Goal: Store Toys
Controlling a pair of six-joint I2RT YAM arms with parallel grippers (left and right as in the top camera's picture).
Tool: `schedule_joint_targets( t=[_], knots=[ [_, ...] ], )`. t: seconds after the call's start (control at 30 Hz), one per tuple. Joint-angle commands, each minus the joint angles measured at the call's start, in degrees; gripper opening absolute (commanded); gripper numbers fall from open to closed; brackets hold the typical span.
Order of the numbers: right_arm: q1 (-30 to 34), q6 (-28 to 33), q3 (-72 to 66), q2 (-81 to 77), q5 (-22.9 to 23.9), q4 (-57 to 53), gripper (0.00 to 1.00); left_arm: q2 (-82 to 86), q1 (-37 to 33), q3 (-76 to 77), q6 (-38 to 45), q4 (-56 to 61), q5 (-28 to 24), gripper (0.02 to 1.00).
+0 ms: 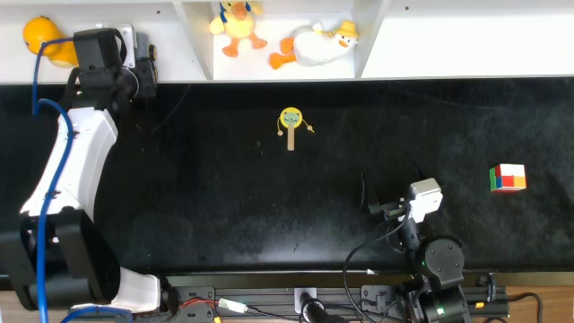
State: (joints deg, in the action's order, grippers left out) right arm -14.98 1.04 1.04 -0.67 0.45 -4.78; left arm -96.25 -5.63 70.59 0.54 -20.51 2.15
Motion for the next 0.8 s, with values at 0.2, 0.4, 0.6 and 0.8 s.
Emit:
schedule_joint_targets(
  t=[0.2, 0.4, 0.6, 0.8],
  knots=[
    [0.39, -0.42, -0.76, 0.42, 0.24, 0.31, 0.998, -2.1, 0.07, 1.53, -0.83, 2.58, -0.59, 0.051],
    [0.39, -0.42, -0.76, 0.42, 0.24, 0.31, 0.996, -2.1, 0.07, 1.53, -0.9, 0.81, -0.59, 0.998],
    [0.39, -0.42, -0.76, 0.42, 0.26, 0.28, 0.996, 1.01, 0.13, 1.55, -3.02, -0.92, -0.59, 0.996],
    [0.39, -0.42, -0.76, 0.42, 0.24, 0.31, 0.996, 11.32, 0.17, 1.55, -3.82, -11.41, -0.59, 0.998]
  ],
)
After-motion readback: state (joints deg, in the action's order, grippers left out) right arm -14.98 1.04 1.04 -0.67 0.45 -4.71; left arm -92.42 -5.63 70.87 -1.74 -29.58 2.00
